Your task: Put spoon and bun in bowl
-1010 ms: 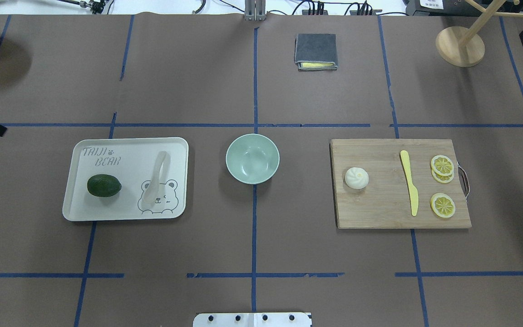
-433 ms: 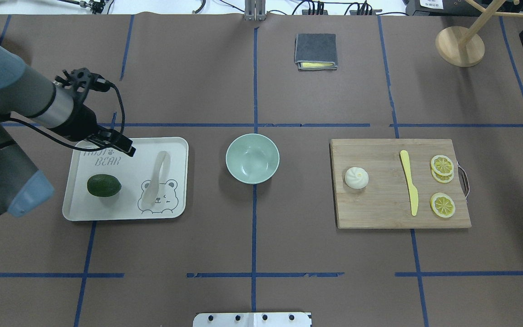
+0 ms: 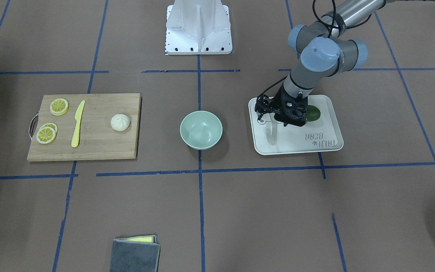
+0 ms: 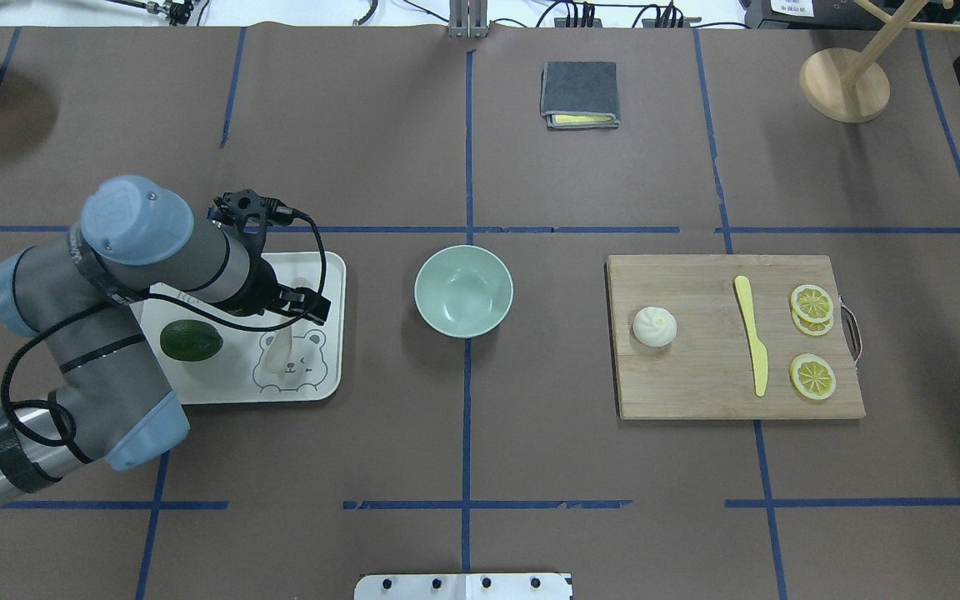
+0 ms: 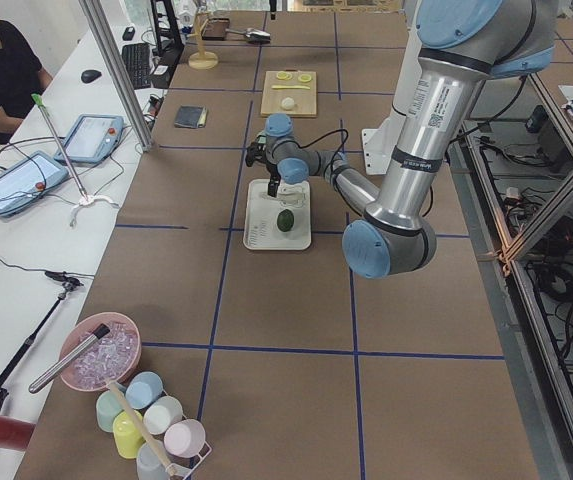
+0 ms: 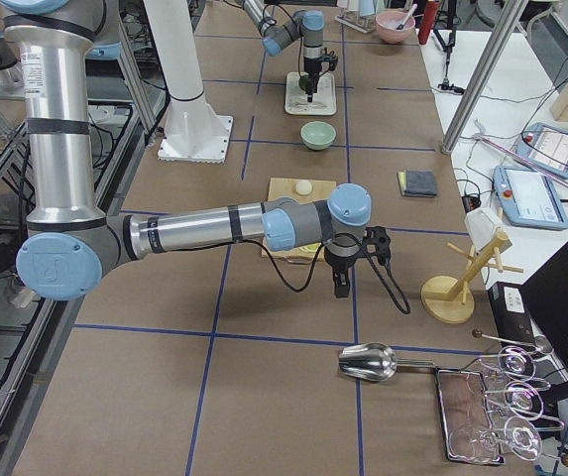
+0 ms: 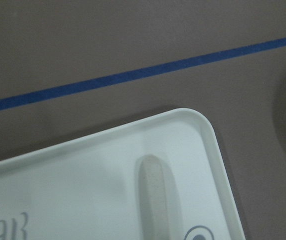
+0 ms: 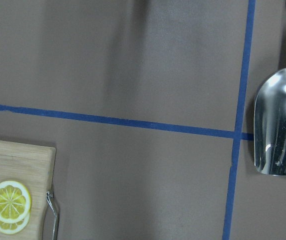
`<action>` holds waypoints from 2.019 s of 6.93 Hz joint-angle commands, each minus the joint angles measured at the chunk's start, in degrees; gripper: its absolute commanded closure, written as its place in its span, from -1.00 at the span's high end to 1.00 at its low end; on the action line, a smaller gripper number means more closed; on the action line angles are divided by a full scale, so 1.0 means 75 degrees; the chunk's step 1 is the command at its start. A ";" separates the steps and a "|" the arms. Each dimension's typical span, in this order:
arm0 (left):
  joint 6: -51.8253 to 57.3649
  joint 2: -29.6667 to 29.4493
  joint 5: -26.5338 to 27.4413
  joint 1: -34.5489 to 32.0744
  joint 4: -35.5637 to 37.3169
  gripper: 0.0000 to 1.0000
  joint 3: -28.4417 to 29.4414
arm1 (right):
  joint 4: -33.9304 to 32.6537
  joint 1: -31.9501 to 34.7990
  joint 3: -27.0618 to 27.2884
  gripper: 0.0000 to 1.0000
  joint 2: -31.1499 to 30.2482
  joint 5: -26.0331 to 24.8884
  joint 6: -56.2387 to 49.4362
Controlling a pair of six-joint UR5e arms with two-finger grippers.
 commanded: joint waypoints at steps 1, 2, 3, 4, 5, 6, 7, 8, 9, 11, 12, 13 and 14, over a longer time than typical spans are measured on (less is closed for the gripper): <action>0.0015 0.0043 0.0386 0.0142 0.0045 0.85 0.0198 | -0.0001 -0.0003 -0.0001 1.00 -0.0048 0.0022 0.0001; 0.0015 0.0031 0.0387 0.0142 0.0045 0.77 0.0222 | -0.0001 -0.0003 -0.0001 1.00 -0.0048 0.0033 0.0001; 0.0015 0.0019 0.0387 0.0142 0.0045 0.38 0.0234 | 0.0010 -0.0003 -0.0001 1.00 -0.0048 0.0068 0.0001; 0.0015 0.0019 0.0387 0.0130 0.0045 -0.65 0.0246 | 0.0010 -0.0014 -0.0013 1.00 -0.0048 0.0057 0.0012; 0.0015 -0.0004 0.0387 0.0095 0.0045 -1.00 0.0211 | -0.0001 -0.0014 -0.0013 1.00 -0.0048 0.0069 0.0012; 0.0015 -0.0039 0.0387 0.0083 0.0033 -1.00 0.0199 | 0.0010 -0.0037 -0.0013 1.00 -0.0048 0.0069 0.0012; 0.0015 -0.0063 0.0387 0.0060 0.0033 -1.00 0.0153 | -0.0001 -0.0061 -0.0013 1.00 -0.0060 0.0092 0.0012; 0.0015 -0.0063 0.0387 0.0060 0.0021 -1.00 0.0164 | -0.0001 -0.0073 -0.0013 1.00 -0.0060 0.0104 0.0012; 0.0015 -0.0121 0.0387 0.0060 0.0021 -1.00 0.0152 | 0.0010 -0.0084 -0.0013 1.00 -0.0060 0.0104 0.0024; -0.0159 -0.0588 0.0363 0.0013 0.0045 -1.00 -0.0081 | 0.0010 -0.0085 -0.0013 1.00 -0.0060 0.0115 0.0024; -0.0544 -0.1054 0.0375 0.0013 0.0033 -1.00 -0.0059 | 0.0045 -0.0085 -0.0013 1.00 -0.0060 0.0139 0.0024; -0.0780 -0.1500 0.0433 0.0036 0.0045 -1.00 0.0011 | 0.0046 -0.0085 -0.0001 1.00 -0.0060 0.0139 0.0024; -0.1060 -0.2038 0.0909 0.0071 0.0033 -1.00 0.0313 | 0.0046 -0.0085 -0.0001 1.00 -0.0060 0.0139 0.0012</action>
